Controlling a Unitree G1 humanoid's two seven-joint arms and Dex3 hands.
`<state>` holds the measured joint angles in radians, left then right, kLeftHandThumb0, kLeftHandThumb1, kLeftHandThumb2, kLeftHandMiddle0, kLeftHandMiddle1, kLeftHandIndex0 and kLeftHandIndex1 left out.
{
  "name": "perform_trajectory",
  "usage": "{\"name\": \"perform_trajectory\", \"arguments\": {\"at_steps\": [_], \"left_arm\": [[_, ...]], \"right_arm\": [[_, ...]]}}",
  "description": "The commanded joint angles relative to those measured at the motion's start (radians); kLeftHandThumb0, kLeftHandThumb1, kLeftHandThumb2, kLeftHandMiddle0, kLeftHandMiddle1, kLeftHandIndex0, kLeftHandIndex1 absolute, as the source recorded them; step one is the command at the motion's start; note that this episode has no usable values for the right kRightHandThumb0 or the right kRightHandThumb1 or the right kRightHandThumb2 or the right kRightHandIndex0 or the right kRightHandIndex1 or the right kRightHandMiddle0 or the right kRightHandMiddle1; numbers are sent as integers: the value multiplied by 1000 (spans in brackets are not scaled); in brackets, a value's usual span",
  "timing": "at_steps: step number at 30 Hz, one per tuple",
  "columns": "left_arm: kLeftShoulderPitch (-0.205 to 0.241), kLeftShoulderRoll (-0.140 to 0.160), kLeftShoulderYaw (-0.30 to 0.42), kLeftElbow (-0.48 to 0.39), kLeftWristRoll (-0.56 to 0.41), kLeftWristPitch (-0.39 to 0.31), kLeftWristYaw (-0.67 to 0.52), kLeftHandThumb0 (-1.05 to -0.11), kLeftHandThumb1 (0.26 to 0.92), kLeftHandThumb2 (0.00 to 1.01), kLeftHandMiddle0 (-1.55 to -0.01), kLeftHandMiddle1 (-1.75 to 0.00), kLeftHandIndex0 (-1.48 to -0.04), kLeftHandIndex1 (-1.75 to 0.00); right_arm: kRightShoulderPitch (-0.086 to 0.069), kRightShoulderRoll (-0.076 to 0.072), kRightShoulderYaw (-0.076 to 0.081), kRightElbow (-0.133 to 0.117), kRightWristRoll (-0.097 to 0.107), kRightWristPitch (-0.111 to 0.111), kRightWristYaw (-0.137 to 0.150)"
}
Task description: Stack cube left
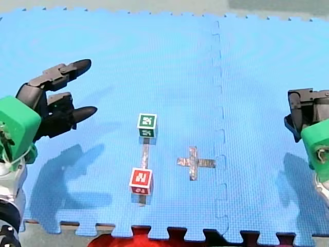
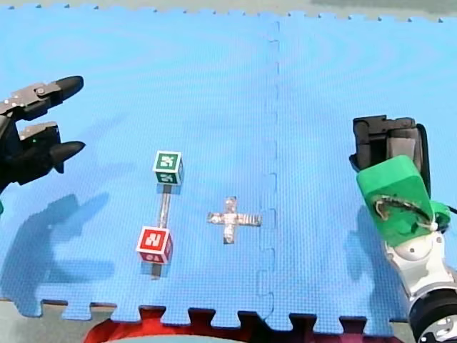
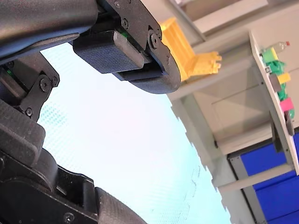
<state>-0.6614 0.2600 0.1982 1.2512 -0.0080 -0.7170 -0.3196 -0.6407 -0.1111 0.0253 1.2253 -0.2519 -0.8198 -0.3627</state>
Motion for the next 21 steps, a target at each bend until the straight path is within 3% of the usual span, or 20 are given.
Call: {"name": "perform_trajectory", "arguments": {"at_steps": [1,6,12,17,21], "left_arm": [[2,10,-5,-6,0,15,2,-956,646,7,-910,-1746,-580,0],[2,34,-51,-18,43,76,3,-940,648,6,-902,-1746,-592,-10],[-11,97,-100,-28,68,133,-145,-919,658,8,-894,-1746,-696,-51],[-10,103,-101,-42,51,142,-202,-890,654,3,-909,-1746,-720,-44],[-3,91,-90,-56,18,142,-243,-842,642,0,-933,-1746,-834,-68]], "right_arm": [[-2,-6,4,1,-6,1,-10],[-3,-8,8,4,-15,2,-24],[-2,-9,15,6,-28,0,-46],[-2,-9,18,7,-32,-1,-56],[-3,-8,20,7,-32,0,-60]]}}
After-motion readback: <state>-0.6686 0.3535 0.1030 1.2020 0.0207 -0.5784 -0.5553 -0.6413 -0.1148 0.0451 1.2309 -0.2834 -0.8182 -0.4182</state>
